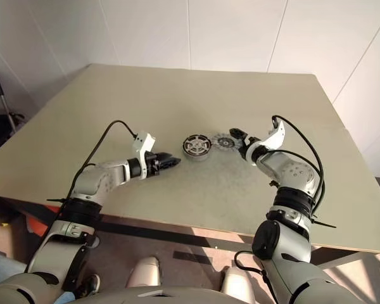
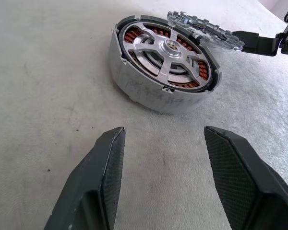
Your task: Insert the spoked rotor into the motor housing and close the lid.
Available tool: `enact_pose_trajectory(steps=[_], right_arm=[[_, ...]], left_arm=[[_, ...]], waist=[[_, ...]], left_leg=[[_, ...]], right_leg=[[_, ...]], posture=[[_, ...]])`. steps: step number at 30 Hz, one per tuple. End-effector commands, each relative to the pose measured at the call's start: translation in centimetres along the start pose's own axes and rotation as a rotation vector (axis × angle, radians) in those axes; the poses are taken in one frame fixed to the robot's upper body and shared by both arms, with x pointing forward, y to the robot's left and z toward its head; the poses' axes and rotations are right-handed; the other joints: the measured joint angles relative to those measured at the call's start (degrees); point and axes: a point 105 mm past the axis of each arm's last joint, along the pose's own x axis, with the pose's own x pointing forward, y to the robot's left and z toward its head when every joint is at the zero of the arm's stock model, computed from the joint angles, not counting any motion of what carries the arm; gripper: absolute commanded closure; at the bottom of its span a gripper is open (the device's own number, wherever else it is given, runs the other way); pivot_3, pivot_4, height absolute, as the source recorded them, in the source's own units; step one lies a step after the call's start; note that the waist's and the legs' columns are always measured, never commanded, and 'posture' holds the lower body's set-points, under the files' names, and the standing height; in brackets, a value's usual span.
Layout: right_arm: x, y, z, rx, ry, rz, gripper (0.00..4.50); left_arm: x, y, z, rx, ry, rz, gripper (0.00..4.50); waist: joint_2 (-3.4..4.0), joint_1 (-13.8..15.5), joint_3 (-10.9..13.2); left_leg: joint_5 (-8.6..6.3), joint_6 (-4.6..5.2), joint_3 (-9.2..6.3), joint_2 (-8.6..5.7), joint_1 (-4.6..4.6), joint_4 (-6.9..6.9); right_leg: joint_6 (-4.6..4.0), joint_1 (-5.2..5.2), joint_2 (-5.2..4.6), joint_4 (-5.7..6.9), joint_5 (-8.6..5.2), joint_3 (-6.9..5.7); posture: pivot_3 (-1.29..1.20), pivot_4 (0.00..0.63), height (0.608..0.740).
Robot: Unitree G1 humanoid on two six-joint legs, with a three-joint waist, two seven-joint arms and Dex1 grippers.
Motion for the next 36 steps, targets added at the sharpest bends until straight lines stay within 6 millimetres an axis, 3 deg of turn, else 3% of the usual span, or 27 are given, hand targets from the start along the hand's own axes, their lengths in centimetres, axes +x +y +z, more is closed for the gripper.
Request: enact_pose_trajectory(steps=[1, 7, 11, 16, 20, 24, 28, 33, 36], right_arm=[[0.1, 3.9, 1.0, -0.014, -0.024, 0.137, 0.41], [-0.3, 7.5, 0.7, -0.059, 0.002, 0.239, 0.41], [-0.5, 10.3, -0.6, -0.09, 0.044, 0.323, 0.41], [0.3, 11.6, -3.1, -0.106, 0.106, 0.339, 0.41], [0.5, 11.7, -5.1, -0.131, 0.158, 0.335, 0.41], [0.4, 11.6, -5.7, -0.184, 0.173, 0.327, 0.41], [0.2, 11.7, -4.9, -0.468, 0.081, 0.319, 0.41], [1.8, 8.9, -5.5, -0.864, 0.025, 0.242, 0.41], [2.6, 8.1, -6.0, -0.982, 0.015, 0.26, 0.41]], left_arm=[[-0.5, 0.3, 1.3, 0.035, -0.042, 0.016, 1.73], [-0.3, 0.6, 1.3, 0.027, -0.043, 0.03, 1.73], [-0.2, 0.8, 1.3, 0.027, -0.041, 0.037, 1.73], [-0.3, 1.5, 1.8, 0.026, -0.057, 0.062, 1.73], [-0.4, 2.0, 2.2, 0.026, -0.069, 0.08, 1.73], [-0.7, 2.4, 2.1, 0.024, -0.069, 0.093, 1.73], [-0.8, 2.5, 1.8, 0.017, -0.066, 0.096, 1.73], [-0.7, 2.3, 1.8, 0.013, -0.07, 0.086, 1.73], [-0.7, 2.2, 2.0, 0.009, -0.075, 0.075, 1.73]], waist=[[0.0, 0.01, 0.0], [0.0, -0.22, 0.0], [0.0, -0.14, 0.0], [0.0, -0.03, 0.0], [-0.01, 0.0, 0.0], [-0.01, 0.07, 0.0], [-0.01, 0.22, 0.0], [-0.04, 0.12, -0.01], [-0.05, 0.02, -0.01]], left_leg=[[0.0, 0.0, 0.0, 0.0, 0.0, 0.01], [-0.04, 0.06, 0.0, 0.03, 0.0, 0.11], [-0.04, 0.07, 0.0, 0.04, -0.01, 0.11], [-0.04, 0.06, -0.01, 0.04, -0.02, 0.13], [-0.04, 0.06, -0.03, 0.04, -0.05, 0.13], [-0.04, 0.06, -0.04, 0.03, -0.09, 0.13], [-0.04, 0.06, -0.06, 0.03, -0.1, 0.14], [-0.04, 0.06, -0.08, 0.04, -0.08, 0.15], [-0.04, 0.06, -0.08, 0.05, -0.1, 0.2]], right_leg=[[0.0, 0.0, 0.0, 0.0, 0.0, 0.0], [-0.02, 0.0, 0.02, 0.04, 0.01, 0.0], [-0.02, 0.0, 0.02, 0.04, 0.01, 0.0], [-0.02, 0.01, 0.01, 0.04, 0.01, 0.0], [-0.02, 0.0, 0.01, 0.03, 0.01, -0.01], [-0.01, 0.0, 0.0, 0.0, 0.02, -0.03], [0.0, 0.01, 0.0, -0.01, 0.02, -0.05], [0.02, 0.05, 0.0, -0.01, 0.02, -0.08], [0.01, 0.04, 0.0, 0.0, 0.02, -0.07]], posture=[[0.0, 0.0, 0.74], [0.0, 0.0, 0.74], [0.0, 0.0, 0.74], [0.0, 0.0, 0.74], [0.0, 0.0, 0.74], [0.0, 0.0, 0.74], [0.0, 0.0, 0.74], [0.0, 0.0, 0.74], [0.0, 0.0, 0.74]])
